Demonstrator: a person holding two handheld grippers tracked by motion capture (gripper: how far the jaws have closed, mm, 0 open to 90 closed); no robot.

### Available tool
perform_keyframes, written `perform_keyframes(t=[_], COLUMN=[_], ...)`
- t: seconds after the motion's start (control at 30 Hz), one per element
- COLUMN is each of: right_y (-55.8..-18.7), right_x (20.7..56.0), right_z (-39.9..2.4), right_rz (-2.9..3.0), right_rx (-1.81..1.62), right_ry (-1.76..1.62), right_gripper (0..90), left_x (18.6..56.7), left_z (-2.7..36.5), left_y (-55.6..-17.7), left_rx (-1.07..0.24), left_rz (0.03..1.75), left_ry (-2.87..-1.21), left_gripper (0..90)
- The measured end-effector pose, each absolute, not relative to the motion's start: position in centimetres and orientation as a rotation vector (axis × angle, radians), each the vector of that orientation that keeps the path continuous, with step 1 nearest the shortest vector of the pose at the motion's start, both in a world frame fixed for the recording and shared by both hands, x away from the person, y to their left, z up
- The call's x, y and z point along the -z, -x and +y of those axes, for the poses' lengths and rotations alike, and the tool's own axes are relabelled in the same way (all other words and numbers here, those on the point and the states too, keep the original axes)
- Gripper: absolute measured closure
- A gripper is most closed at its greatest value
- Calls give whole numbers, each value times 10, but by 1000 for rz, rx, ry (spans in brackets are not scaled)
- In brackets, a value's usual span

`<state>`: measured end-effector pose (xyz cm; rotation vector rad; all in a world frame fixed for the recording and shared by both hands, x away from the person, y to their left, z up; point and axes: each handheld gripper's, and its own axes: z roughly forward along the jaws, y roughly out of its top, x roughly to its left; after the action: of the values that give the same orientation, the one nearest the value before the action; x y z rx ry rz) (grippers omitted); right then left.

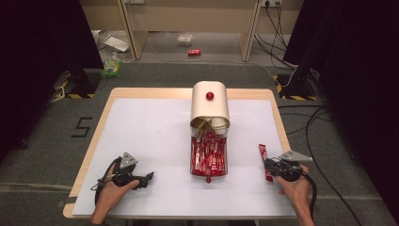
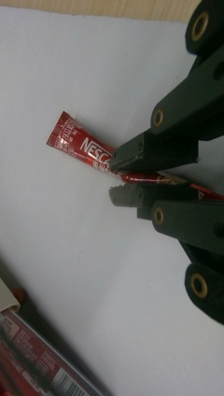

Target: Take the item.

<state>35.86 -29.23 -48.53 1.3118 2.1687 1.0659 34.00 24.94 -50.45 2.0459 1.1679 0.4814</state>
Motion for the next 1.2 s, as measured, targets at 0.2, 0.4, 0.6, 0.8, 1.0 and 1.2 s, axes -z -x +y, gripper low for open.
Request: perform_keyframes(t=[0.2,0.4,0.6,0.8,1.0,1.2], right_y=[-357,-354,-350,-348,-346,-345], right_x=[481,476,469,464,462,458], right_z=[-287,-280,-273,-266,-266,-263], right_rz=[2133,2063,2020,2017,2007,2004], right_rx=[-1086,-1140,-1171,-1194,-1200,-1215], right_ry=[-1330,-1336,-1332,-1312,-1311,-1301], right_gripper=[645,522,505,505,511,512], left_x=[505,505,505,505,505,505], left_z=[249,249,249,249,249,249], left_y=[-340,-340,-340,-340,-340,-340], left_rx=[-481,-481,-480,-480,-480,-479], left_rz=[1168,1168,1168,1168,1168,1171], left_ry=[-2046,-2045,-2045,-2045,-2045,-2041], left_gripper=[77,77,77,77,77,78])
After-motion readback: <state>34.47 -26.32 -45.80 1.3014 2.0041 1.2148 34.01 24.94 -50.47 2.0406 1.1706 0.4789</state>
